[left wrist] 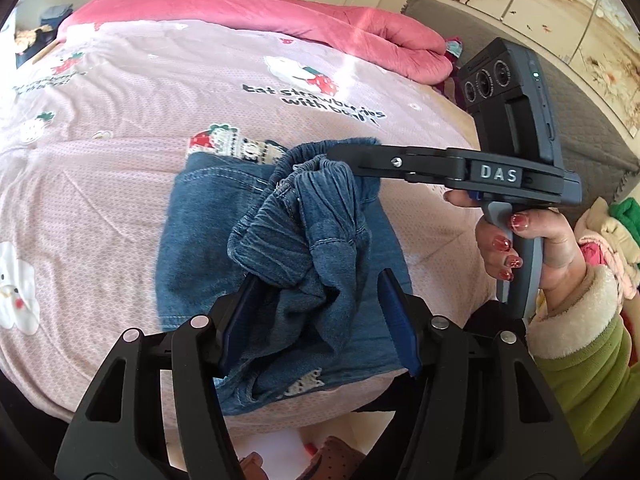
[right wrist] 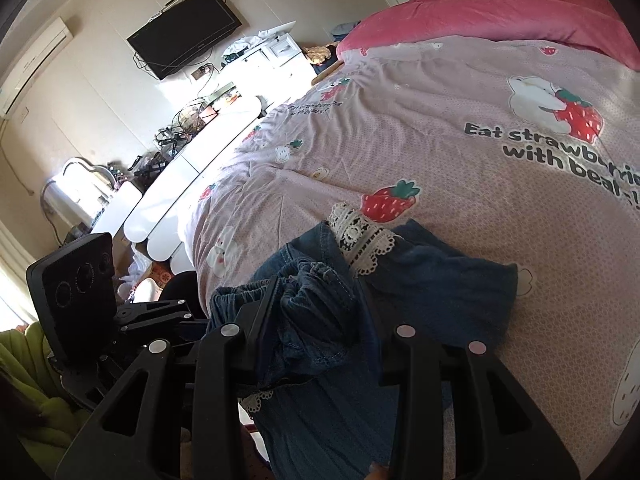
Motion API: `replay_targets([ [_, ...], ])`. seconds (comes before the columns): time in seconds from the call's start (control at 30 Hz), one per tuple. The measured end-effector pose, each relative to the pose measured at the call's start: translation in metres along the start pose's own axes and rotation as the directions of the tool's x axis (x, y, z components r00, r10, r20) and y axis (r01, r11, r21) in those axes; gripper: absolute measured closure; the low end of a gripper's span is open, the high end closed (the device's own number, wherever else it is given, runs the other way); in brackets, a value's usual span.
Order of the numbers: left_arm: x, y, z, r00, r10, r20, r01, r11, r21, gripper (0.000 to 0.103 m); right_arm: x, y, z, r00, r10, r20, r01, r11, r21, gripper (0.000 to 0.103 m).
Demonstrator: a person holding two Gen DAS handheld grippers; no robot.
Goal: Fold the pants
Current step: 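Fold the lifted leg end over toward the elastic waist with the right tool, then open the right tool to release the folded leg and withdraw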
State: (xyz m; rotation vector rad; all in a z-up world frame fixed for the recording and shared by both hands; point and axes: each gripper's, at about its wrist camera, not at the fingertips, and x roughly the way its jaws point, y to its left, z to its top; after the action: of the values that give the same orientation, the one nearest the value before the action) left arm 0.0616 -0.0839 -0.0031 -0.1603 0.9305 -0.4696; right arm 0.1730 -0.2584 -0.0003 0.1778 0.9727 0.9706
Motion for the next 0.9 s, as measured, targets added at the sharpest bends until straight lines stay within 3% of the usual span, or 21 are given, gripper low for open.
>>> replay_targets([
  [0.23, 0.017, -0.025, -0.008, 1.000, -0.010, -0.027, 0.012, 0.998, 0.067, 0.041, -0.010, -0.012, -0.023, 0.998, -0.059, 0.016, 0.058, 0.998, 0.037, 0.065],
  [0.53, 0.031, -0.044, -0.019, 0.998, -0.035, -0.053, 0.041, 0.992, 0.117, 0.031, -0.040, -0.010, -0.031, 0.988, -0.116, 0.100, 0.108, 0.990, 0.089, 0.049],
  [0.67, 0.027, -0.046, -0.024, 0.996, -0.068, -0.064, 0.075, 0.990, 0.117, 0.028, -0.028, 0.003, -0.035, 0.985, -0.162, 0.049, 0.161, 0.986, 0.036, 0.047],
  [0.8, 0.022, -0.047, -0.034, 0.991, -0.105, -0.086, 0.115, 0.985, 0.126, 0.027, -0.002, -0.003, -0.043, 0.943, -0.330, -0.054, 0.329, 0.944, -0.021, 0.047],
  [0.9, 0.008, -0.042, -0.036, 0.988, -0.139, -0.072, 0.146, 0.984, 0.103, 0.027, -0.005, -0.003, -0.047, 0.944, -0.326, -0.044, 0.326, 0.945, -0.006, 0.047],
])
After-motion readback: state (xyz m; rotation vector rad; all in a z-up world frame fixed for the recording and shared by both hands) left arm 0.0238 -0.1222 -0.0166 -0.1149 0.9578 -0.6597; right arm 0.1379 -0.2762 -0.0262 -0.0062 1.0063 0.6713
